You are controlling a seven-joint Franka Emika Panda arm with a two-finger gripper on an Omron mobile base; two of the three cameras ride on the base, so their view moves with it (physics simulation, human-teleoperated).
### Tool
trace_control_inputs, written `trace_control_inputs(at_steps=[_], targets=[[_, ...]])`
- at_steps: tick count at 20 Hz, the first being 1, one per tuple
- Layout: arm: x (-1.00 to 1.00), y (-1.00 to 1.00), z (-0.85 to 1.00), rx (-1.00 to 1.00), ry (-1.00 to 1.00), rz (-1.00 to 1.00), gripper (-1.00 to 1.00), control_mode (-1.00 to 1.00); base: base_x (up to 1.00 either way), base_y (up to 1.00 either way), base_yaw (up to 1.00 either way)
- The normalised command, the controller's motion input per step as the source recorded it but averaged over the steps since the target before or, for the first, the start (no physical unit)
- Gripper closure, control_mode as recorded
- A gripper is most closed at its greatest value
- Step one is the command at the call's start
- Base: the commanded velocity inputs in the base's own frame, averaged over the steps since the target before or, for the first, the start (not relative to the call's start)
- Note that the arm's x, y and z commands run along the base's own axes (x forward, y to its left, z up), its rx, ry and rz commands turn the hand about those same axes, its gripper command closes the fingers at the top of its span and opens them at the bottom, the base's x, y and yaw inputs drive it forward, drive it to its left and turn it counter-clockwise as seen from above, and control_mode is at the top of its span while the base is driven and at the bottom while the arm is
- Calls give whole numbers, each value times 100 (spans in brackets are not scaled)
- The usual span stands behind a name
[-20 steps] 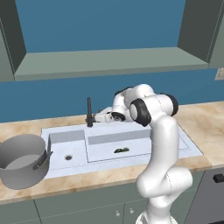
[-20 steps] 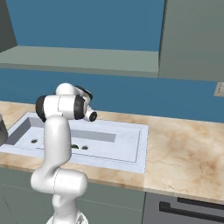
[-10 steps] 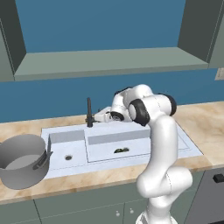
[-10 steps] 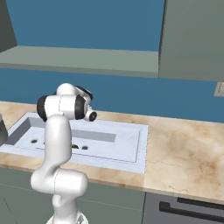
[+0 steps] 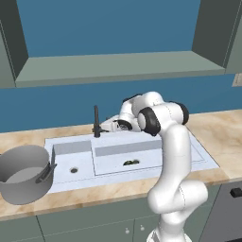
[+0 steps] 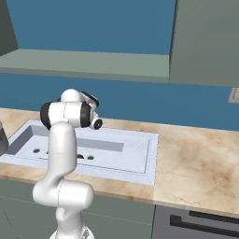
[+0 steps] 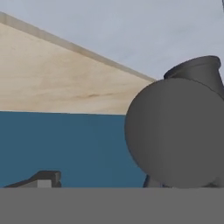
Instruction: Dump the squash from the pot into the sink. Then turn on the water and wash the squash. Then turn off the water and put the squash back in the pot.
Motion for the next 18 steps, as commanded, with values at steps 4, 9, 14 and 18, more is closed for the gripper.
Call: trace_control_inputs(at_steps=[4, 9, 14, 18], targets=[[0, 5, -4, 0, 0, -9, 100, -100, 0, 0, 0], [0, -1, 0, 0, 0, -16, 100, -100, 0, 0, 0], [0, -19, 0, 0, 0, -18, 100, -100, 0, 0, 0], [0, -47, 0, 0, 1, -16, 100, -100, 0, 0, 0]])
